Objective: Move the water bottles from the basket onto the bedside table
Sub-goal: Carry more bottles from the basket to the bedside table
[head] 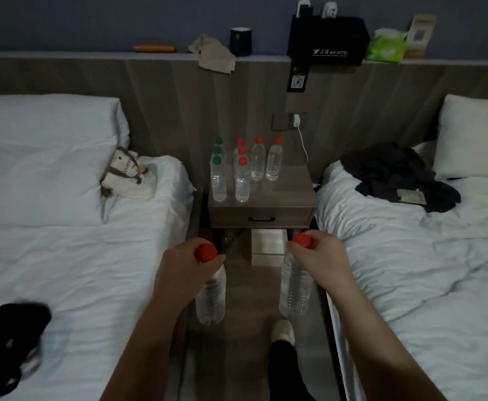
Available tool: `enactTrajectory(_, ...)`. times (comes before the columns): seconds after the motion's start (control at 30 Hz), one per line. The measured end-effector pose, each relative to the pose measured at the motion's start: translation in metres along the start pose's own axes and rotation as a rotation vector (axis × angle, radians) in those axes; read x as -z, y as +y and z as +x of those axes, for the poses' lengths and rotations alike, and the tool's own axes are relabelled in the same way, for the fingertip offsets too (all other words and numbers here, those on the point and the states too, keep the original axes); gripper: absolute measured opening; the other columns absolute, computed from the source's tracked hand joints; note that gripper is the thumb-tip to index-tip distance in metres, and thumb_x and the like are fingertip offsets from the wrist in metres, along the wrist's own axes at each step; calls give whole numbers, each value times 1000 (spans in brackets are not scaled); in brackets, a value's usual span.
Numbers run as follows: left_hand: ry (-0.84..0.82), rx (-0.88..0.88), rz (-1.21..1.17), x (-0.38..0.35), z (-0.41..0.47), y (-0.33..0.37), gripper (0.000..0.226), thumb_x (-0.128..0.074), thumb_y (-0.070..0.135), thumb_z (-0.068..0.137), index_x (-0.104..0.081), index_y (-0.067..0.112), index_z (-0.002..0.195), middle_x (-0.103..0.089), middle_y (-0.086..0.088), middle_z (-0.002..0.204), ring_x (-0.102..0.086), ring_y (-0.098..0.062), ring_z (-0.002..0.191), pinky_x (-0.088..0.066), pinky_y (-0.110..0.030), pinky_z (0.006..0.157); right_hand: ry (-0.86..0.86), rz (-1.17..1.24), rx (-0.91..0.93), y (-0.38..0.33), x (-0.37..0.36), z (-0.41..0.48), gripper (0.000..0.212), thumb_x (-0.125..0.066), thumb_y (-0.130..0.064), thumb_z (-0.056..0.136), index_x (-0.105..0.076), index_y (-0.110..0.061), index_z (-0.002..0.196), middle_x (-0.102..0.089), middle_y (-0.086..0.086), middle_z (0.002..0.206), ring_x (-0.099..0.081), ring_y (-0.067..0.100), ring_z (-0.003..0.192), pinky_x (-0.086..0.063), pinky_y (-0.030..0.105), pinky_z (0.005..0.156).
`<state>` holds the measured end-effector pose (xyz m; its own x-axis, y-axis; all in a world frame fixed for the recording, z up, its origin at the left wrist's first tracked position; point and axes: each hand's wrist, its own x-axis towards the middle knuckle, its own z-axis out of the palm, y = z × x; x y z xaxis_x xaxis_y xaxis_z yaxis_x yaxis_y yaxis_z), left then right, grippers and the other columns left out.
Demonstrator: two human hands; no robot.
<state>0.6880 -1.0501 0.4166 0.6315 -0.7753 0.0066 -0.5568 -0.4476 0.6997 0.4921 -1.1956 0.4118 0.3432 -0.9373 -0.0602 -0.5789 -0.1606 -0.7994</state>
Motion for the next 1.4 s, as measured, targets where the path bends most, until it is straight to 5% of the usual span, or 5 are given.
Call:
enactTrajectory(0.2,19,-31,-40,-44,88,40,31,-76,28,72,-49,44,71,-52,25,68,-51,7,66,-39,-9,67,-23,-6,78,-1,7,103,11,-72,-28,76,-61,-28,72,-59,-13,66,-59,8,66,-46,23,61)
enactTrajectory(0.5,42,-19,-125,-102,190,102,20,-75,30,74,-60,38,85,-60,19,75,-58,3,74,-50,-23,69,-133,-9,106,5,38,239,16,-69,-30,80,-59,-27,92,-54,-19,75,-51,-5,72,-34,9,64)
enactTrajectory(0.67,-41,32,-118,-123,230,119,19,-72,34,76,-56,42,78,-61,15,73,-59,2,68,-42,-10,62,-189,-68,-6,22,41,275,16,-68,-33,79,-53,-37,79,-59,-15,75,-57,0,73,-46,22,72)
enactTrajectory(0.8,-135,25,-72,-149,270,121,15,-72,34,76,-57,39,76,-62,12,71,-61,-4,69,-56,-31,69,-185,-124,-47,36,40,312,17,-70,-31,79,-54,-32,74,-59,-9,72,-56,4,67,-45,23,66)
enactTrajectory(1.4,-345,197,-13,-233,475,75,8,-58,36,82,-58,29,85,-63,9,75,-62,-10,73,-55,-36,71,-278,-246,-266,35,-56,486,46,-64,-36,84,-47,-16,121,-63,9,109,-61,28,101,-45,32,81)
